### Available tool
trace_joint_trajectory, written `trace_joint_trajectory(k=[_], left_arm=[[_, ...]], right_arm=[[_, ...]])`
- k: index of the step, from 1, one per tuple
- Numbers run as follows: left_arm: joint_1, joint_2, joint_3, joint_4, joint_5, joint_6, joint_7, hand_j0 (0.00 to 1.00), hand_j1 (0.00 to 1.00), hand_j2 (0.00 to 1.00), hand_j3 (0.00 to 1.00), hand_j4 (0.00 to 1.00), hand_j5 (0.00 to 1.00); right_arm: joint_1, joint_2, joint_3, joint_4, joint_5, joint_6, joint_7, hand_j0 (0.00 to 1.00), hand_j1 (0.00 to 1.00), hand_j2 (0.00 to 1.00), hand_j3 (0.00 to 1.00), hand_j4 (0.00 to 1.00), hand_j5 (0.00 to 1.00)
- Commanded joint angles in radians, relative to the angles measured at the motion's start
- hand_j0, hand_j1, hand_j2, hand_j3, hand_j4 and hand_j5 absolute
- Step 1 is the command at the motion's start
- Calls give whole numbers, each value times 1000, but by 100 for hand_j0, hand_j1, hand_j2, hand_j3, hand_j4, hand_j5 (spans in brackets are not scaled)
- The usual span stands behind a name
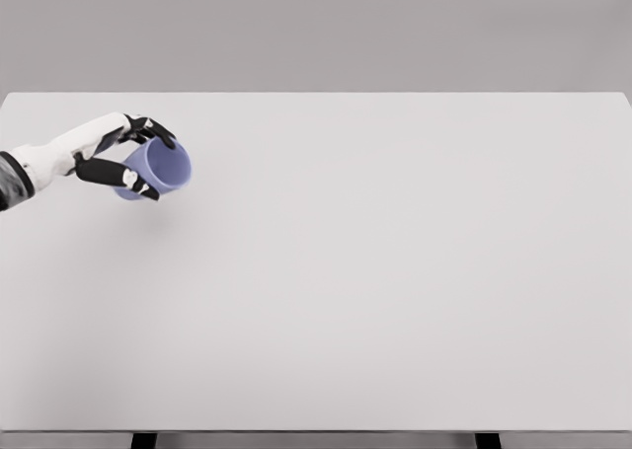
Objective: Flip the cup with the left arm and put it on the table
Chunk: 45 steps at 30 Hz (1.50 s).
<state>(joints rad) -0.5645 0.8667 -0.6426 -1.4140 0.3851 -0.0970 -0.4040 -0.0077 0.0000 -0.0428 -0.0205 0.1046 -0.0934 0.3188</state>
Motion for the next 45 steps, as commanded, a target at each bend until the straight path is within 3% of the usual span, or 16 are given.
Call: trace_joint_trajectory(k=[1,5,8,16,19,29,42,45], left_arm=[[0,-5,-6,79,84,-115,-6,51,51,51,51,51,51],[0,-28,-18,176,169,-210,-68,51,51,51,51,51,51],[8,-75,-28,213,270,-242,-197,51,51,51,51,51,51],[15,-130,-23,309,452,-231,-207,51,51,51,51,51,51],[11,-170,-17,368,469,-225,-207,51,51,51,51,51,51],[9,-258,-6,445,506,-216,-207,53,53,53,53,53,53],[43,-262,-6,434,498,-227,-207,73,73,73,73,73,73],[46,-259,-5,432,500,-228,-207,85,85,85,85,85,85]], right_arm=[[0,0,0,1,0,0,0,100,100,100,100,100,100],[0,0,0,-1,0,0,0,100,100,100,100,100,100],[0,0,0,0,0,0,0,100,100,100,100,100,100],[0,0,0,0,0,0,0,100,100,100,100,100,100],[0,0,0,-1,0,0,0,100,100,100,100,100,100],[0,0,0,0,0,0,0,100,100,100,100,100,100],[0,0,0,1,0,0,0,100,100,100,100,100,100],[0,0,0,-1,0,0,0,100,100,100,100,100,100]])
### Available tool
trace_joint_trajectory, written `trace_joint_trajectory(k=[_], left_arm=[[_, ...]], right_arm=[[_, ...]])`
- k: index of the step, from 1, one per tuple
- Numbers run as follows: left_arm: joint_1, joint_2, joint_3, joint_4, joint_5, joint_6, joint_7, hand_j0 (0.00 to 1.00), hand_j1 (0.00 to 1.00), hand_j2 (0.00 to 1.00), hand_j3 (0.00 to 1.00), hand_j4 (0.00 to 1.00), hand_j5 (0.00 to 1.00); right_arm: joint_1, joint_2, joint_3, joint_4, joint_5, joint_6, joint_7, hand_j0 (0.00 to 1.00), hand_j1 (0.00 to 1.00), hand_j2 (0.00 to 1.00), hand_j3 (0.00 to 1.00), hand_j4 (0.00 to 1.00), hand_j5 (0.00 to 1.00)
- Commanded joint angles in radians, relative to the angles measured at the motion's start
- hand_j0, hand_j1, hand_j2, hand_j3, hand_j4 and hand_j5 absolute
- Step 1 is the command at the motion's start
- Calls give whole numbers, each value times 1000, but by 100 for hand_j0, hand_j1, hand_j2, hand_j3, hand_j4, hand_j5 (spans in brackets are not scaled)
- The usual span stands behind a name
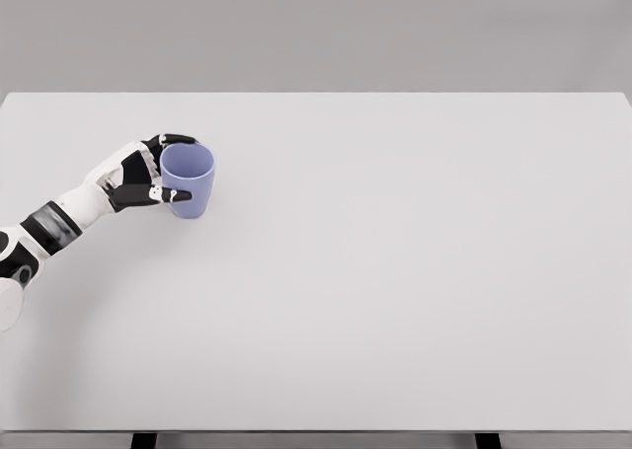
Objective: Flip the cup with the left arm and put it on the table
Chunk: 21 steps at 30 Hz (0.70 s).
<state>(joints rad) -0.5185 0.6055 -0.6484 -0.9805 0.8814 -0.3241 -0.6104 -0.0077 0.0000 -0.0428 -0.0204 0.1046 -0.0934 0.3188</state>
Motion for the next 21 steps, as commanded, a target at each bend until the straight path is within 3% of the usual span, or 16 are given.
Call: trace_joint_trajectory(k=[1,4,21], left_arm=[[0,3,3,-3,4,-7,0,90,90,90,90,90,90],[0,5,3,-9,2,-15,0,100,100,100,100,100,100],[-2,43,23,-93,8,-52,0,100,100,100,100,100,100]], right_arm=[[0,0,0,-1,0,0,0,100,100,100,100,100,100],[0,0,0,0,0,0,0,100,100,100,100,100,100],[0,0,0,-1,0,0,0,100,100,100,100,100,100]])
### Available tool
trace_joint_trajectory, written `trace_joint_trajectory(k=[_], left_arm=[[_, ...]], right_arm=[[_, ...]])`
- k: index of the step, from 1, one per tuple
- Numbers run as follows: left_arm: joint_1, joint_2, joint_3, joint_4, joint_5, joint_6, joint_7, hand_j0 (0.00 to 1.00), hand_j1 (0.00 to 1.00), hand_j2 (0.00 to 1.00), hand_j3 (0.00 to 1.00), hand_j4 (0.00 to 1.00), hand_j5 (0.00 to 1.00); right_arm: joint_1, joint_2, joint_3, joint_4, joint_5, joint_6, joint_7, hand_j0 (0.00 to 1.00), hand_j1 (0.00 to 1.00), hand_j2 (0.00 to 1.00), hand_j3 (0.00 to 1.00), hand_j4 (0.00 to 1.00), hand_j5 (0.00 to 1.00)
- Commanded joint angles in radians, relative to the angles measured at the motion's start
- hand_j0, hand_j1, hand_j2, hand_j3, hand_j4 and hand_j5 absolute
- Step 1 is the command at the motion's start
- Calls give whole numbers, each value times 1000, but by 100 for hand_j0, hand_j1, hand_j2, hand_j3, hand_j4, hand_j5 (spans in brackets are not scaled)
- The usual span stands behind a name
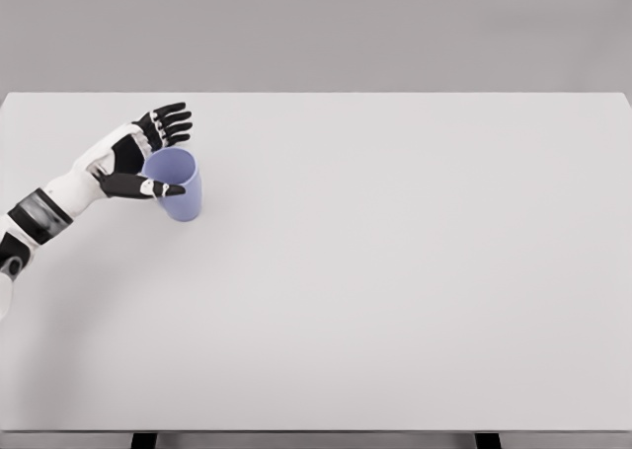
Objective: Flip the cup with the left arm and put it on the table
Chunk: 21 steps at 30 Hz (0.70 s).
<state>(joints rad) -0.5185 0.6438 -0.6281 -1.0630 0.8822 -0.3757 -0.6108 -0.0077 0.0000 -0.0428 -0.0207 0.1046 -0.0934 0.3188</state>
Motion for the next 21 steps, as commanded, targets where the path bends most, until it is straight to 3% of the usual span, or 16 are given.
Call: trace_joint_trajectory(k=[1,6,12,16,19,21], left_arm=[[0,17,11,-18,8,0,0,100,100,100,100,100,100],[-5,66,25,-90,8,0,0,100,100,100,100,100,100],[-25,89,27,-121,6,-15,0,100,100,100,100,100,100],[-28,126,24,-169,-3,-198,0,100,100,100,100,100,100],[-23,149,24,-235,-81,-235,0,100,100,100,100,100,100],[-21,183,22,-250,-193,-235,0,100,100,100,100,100,100]], right_arm=[[0,0,0,-1,0,0,0,100,100,100,100,100,100],[0,0,0,1,0,0,0,100,100,100,100,100,100],[0,0,0,-1,0,0,0,100,100,100,100,100,100],[0,0,0,-1,0,0,0,100,100,100,100,100,100],[0,0,0,1,0,0,0,100,100,100,100,100,100],[0,0,0,-1,0,0,0,100,100,100,100,100,100]])
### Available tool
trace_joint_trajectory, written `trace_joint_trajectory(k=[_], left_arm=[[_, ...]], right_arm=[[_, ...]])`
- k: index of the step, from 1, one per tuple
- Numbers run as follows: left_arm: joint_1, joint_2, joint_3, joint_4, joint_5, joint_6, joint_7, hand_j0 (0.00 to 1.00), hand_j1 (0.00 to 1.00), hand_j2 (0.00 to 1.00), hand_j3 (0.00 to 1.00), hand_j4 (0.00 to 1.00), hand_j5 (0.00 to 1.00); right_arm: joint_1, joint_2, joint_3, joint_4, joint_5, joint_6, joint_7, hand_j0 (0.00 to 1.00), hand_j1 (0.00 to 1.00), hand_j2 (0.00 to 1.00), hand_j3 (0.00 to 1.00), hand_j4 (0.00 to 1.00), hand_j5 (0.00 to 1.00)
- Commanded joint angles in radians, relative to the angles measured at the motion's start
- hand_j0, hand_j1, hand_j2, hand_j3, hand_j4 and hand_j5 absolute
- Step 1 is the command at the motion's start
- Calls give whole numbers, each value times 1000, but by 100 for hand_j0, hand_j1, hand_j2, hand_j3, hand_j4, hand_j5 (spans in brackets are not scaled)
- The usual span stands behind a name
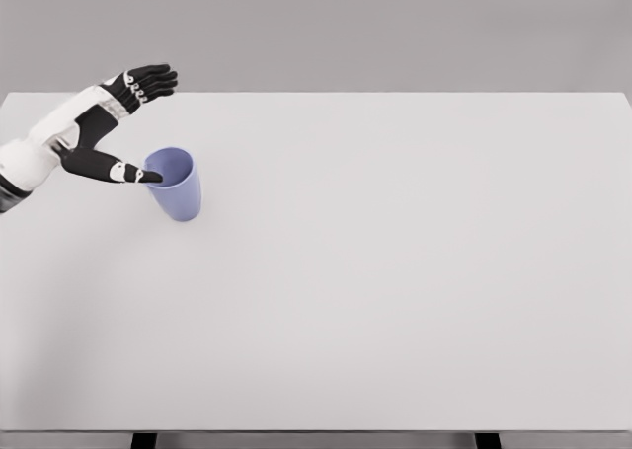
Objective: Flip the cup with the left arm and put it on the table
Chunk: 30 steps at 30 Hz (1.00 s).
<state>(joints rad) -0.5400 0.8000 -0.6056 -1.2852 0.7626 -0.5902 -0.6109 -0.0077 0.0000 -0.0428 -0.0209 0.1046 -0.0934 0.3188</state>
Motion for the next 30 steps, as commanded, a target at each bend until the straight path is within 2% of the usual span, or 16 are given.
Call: trace_joint_trajectory(k=[1,4,6,8,11,16,26,30], left_arm=[[0,50,0,-39,-114,-21,0,100,100,100,100,100,100],[3,136,1,-91,-305,-21,0,100,100,100,100,100,100],[26,140,0,-92,-423,-21,0,100,100,100,100,100,100],[66,142,-2,-106,-470,-21,0,100,100,100,100,100,100],[117,195,0,-177,-470,-21,0,100,100,100,100,100,100],[146,211,0,-186,-471,-21,0,100,100,100,100,100,100],[127,212,18,-200,-468,-21,0,100,100,100,100,100,100],[103,211,21,-201,-454,-21,0,100,100,100,100,100,100]], right_arm=[[0,0,0,1,0,0,0,100,100,100,100,100,100],[0,0,0,1,0,0,0,100,100,100,100,100,100],[0,0,0,1,0,0,0,100,100,100,100,100,100],[0,0,0,-1,0,0,0,100,100,100,100,100,100],[0,0,0,-1,0,0,0,100,100,100,100,100,100],[0,0,0,-1,0,0,0,100,100,100,100,100,100],[0,0,0,1,0,0,0,100,100,100,100,100,100],[0,0,0,-1,0,0,0,100,100,100,100,100,100]])
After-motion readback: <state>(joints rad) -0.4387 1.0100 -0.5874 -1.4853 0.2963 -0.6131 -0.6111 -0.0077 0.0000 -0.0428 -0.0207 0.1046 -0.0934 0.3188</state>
